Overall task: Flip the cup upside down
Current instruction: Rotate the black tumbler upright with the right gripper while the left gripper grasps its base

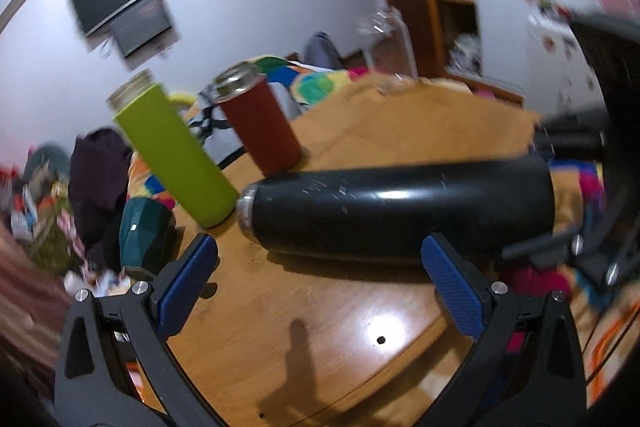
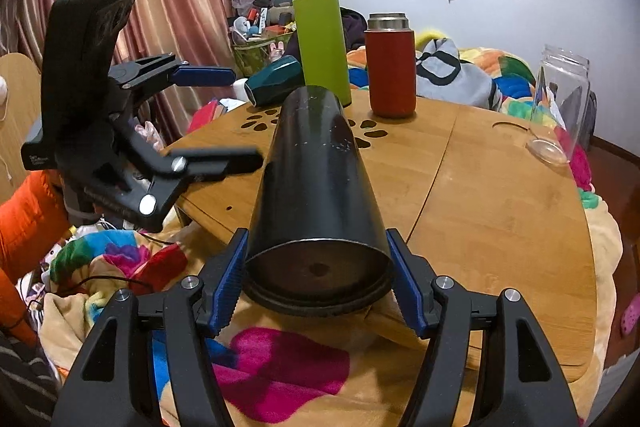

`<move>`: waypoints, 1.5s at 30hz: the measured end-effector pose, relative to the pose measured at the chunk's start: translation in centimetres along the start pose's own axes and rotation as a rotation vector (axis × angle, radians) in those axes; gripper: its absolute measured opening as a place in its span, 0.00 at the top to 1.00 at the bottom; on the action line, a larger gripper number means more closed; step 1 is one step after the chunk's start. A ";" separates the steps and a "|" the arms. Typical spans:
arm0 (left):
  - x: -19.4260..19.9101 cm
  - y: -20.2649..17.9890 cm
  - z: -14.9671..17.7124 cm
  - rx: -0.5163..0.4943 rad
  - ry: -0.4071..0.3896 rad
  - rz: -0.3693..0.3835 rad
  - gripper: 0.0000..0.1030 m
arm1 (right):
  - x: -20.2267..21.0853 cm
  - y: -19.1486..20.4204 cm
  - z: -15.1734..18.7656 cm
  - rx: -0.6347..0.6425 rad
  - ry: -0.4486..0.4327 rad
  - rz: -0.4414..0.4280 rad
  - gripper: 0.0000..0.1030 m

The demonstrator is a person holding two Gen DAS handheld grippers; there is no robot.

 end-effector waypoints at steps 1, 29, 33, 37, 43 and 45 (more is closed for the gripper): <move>-0.1 -0.4 -0.1 -0.043 0.004 0.006 0.00 | 0.0 -0.1 0.1 -0.006 0.002 -0.001 0.40; -2.5 -8.2 -2.6 -0.434 -0.128 -0.041 0.02 | 1.8 0.0 -0.9 -0.031 0.054 -0.066 0.41; -1.9 -8.5 -2.2 -0.440 -0.167 -0.059 0.04 | 2.1 0.0 -0.6 0.005 0.065 -0.063 0.39; -1.8 -8.5 -2.2 -0.426 -0.188 -0.074 0.05 | 3.0 -0.2 -0.3 0.022 0.059 -0.062 0.39; -1.0 -7.3 -3.0 -0.340 -0.218 -0.071 0.10 | 3.9 -1.0 -0.2 0.010 0.044 -0.005 0.31; -0.7 -6.6 -3.3 -0.307 -0.226 -0.066 0.11 | 4.5 -1.4 -0.2 -0.002 0.030 0.012 0.30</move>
Point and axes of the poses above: each gripper's, at about its wrist camera, not at the fingertips, and x roughly against the way its jaws point, y to its left, z to its underside, the point moved 4 cm from there along -x, roughly the way its jaws point, and after that the axes turned 6 degrees about -x, right-handed, at the moved point
